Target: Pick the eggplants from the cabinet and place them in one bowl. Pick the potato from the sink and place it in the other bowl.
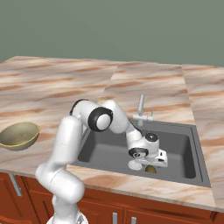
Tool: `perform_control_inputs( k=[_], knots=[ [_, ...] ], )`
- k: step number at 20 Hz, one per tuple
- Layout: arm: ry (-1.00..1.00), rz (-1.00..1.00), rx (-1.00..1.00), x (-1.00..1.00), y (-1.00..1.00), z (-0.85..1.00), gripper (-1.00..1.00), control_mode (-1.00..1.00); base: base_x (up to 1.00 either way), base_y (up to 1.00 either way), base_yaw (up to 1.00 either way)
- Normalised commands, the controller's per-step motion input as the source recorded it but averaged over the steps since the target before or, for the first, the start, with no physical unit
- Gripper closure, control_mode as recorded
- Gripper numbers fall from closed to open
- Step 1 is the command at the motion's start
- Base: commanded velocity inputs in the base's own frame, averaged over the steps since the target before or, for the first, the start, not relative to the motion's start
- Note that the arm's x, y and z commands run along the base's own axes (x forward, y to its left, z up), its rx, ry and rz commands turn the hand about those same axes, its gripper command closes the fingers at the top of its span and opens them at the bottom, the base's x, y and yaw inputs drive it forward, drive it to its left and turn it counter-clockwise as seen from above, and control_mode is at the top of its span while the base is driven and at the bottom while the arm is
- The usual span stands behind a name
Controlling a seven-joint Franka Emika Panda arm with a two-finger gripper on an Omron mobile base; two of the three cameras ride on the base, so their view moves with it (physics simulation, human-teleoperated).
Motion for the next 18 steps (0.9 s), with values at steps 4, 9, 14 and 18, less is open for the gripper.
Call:
perform_control_inputs(
  k=[4,9,14,18],
  knots=[
    [0.04,-0.02,0.0,0.08,-0.02,-0.2,-1.0,-1.0,0.0,0.0,0.0],
    [0.03,-0.02,0.0,0.1,-0.03,-0.17,-1.0,-1.0,0.0,0.0,0.0],
    [0.02,-0.02,0.0,0.1,-0.04,-0.15,-1.0,-1.0,0.0,0.0,0.0],
    [0.02,-0.02,0.0,0.1,-0.05,-0.15,-1.0,-1.0,0.0,0.0,0.0]
  ],
)
